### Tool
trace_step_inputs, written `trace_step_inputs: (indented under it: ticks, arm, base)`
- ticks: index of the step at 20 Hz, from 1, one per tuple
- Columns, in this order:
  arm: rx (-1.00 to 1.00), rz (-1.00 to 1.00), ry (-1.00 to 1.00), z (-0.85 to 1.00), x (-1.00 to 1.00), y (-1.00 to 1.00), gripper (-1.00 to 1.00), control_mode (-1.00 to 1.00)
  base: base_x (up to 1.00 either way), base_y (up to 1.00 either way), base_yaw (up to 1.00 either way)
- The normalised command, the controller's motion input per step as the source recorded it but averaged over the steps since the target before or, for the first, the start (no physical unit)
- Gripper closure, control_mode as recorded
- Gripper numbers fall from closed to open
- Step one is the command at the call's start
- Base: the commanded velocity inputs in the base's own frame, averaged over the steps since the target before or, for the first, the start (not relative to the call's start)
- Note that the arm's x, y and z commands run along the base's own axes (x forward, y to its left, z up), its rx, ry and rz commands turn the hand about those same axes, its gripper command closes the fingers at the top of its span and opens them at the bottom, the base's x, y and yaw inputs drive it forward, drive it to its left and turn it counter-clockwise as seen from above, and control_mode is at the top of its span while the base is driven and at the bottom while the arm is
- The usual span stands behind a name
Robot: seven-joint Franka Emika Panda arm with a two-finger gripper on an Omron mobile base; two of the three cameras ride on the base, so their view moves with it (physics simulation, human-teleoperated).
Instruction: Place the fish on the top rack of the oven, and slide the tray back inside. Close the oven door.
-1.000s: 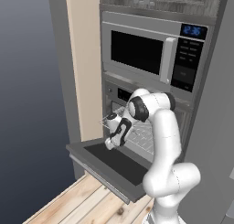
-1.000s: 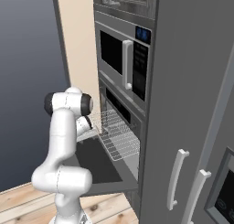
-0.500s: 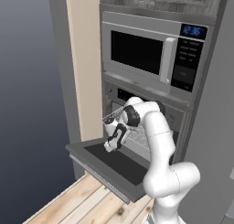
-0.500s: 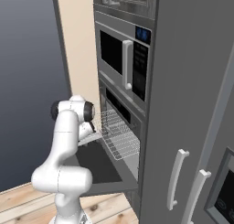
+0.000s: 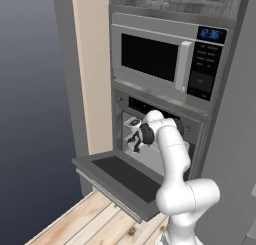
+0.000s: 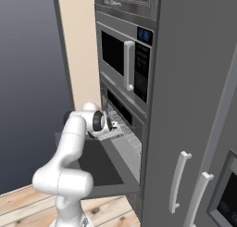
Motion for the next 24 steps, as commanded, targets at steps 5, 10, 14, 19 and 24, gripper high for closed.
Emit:
trace_step_inputs:
  ticks: [5,10,14,19,24]
  arm:
    - [-0.07,0.05,0.07,-0.16,-0.05,0.31,-1.00,-1.00]
    - [-0.10,0.14,0.10,0.04,-0.97,1.00,-1.00,-1.00]
    - [-0.03,0.12,0.12,0.20,-1.00,1.00,-1.00,-1.00]
    - [0.00,0.04,0.03,0.55,-1.00,1.00,-1.00,-1.00]
    - [0.00,0.00,-0.24,0.52,-1.00,0.73,-1.00,-1.00]
  base:
    - [0.00,0.00,0.00]
    - [0.00,0.00,0.00]
    - [0.00,0.00,0.00]
    - [0.00,0.00,0.00]
    - [0.00,0.00,0.00]
